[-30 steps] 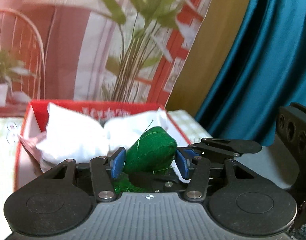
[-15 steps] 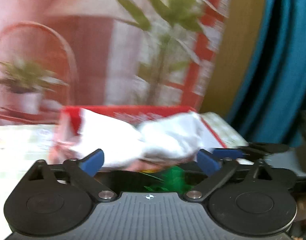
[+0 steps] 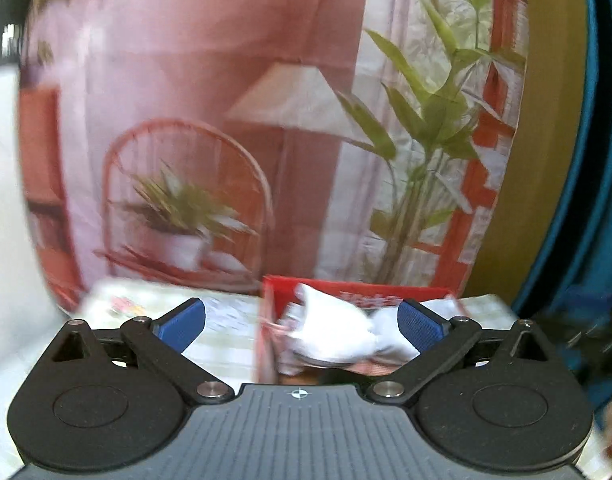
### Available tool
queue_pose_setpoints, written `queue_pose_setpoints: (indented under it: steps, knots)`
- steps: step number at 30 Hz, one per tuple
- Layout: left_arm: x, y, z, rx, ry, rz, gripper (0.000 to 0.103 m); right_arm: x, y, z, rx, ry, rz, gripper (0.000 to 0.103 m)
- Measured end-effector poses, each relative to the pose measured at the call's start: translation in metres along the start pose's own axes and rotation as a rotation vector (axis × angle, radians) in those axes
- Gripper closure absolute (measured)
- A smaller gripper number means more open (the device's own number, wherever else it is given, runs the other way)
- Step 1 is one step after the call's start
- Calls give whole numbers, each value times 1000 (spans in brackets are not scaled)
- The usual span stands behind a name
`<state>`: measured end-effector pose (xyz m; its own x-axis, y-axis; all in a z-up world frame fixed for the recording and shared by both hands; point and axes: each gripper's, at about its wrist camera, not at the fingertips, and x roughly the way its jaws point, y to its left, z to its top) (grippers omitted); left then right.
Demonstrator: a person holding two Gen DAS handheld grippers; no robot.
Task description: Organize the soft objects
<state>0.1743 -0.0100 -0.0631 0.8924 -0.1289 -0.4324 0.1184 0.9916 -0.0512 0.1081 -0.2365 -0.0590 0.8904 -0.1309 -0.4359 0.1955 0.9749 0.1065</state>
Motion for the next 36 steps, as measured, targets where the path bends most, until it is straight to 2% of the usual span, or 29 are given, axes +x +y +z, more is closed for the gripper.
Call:
queue_pose_setpoints:
  steps: [3, 9, 13, 15, 20, 36]
  knots:
    - [-30, -5, 6, 60, -40, 22, 0, -28, 9, 13, -6, -46, -23, 0]
    - [-96, -4, 18, 44, -141, 26, 0, -75, 26, 31, -18, -113, -77, 0]
    - [-123, -7, 21, 25, -137, 40, 0, -101, 36, 34, -28, -147, -109, 0]
    - [-131, -5, 19, 13, -136, 34, 0, -110, 39, 33, -13, -156, -114, 0]
    - [-145, -14, 12, 69, -163, 115, 0, -128, 42, 26, 29, -167, -121, 0]
    - [-145, -16, 10, 68, -173, 110, 0, -134, 40, 21, 27, -148, -138, 0]
